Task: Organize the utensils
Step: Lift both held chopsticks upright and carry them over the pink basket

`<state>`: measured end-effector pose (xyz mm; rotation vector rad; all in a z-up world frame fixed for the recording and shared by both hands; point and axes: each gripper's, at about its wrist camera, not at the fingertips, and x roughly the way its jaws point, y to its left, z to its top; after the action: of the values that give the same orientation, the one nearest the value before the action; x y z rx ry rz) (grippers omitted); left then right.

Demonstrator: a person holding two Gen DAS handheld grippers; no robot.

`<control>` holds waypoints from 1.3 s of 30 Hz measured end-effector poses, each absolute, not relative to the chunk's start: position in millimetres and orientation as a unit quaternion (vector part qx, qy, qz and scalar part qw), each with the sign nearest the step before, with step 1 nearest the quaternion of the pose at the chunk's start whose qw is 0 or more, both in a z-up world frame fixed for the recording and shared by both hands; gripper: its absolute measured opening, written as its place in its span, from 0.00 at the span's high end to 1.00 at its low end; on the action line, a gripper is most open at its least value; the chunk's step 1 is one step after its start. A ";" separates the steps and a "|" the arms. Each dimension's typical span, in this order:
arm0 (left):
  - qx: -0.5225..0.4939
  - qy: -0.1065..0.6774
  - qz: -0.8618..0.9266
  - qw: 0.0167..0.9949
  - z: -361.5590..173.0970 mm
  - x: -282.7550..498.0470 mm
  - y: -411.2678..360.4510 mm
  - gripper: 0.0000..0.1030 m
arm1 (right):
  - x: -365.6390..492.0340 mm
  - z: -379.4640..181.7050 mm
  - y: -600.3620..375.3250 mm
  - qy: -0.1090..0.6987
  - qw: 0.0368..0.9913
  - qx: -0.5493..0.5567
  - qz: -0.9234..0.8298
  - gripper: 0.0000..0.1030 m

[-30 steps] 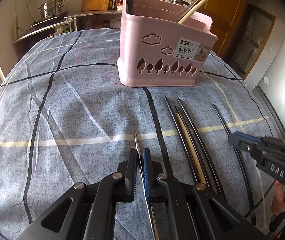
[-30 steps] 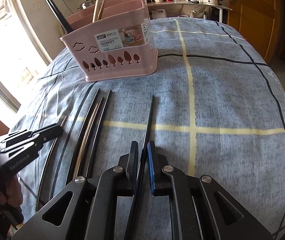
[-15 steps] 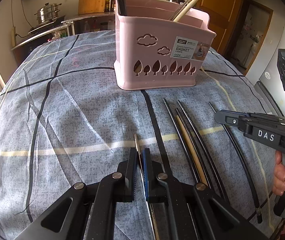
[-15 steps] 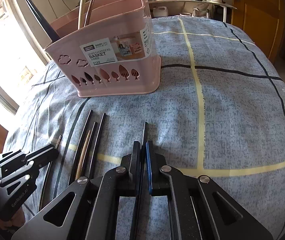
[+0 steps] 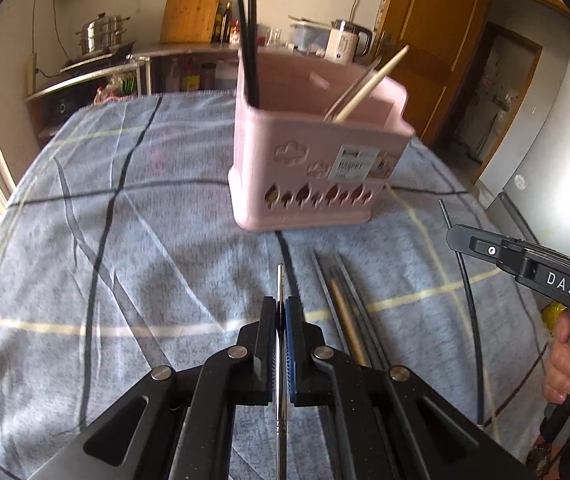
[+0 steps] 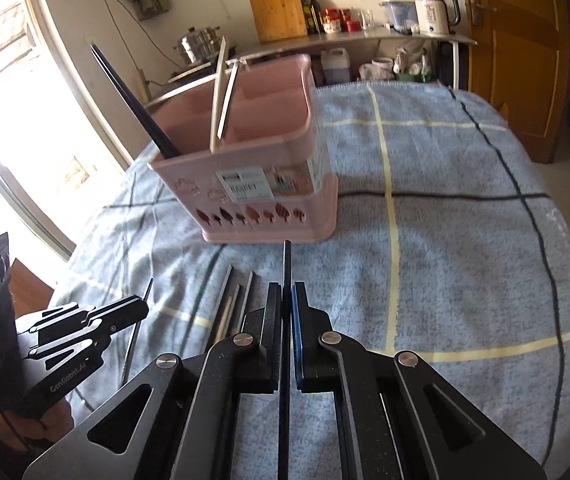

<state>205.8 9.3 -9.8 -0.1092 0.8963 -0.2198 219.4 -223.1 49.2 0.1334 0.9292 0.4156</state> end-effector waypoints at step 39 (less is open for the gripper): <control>-0.062 0.342 -0.134 0.928 110.7 186.8 24.7 0.97 | 181.5 164.7 -233.6 0.314 0.921 0.061 0.222 0.96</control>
<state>186.8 24.7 110.7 -0.1263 0.6999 -0.2745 181.5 -233.6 164.7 0.1243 0.6445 0.4555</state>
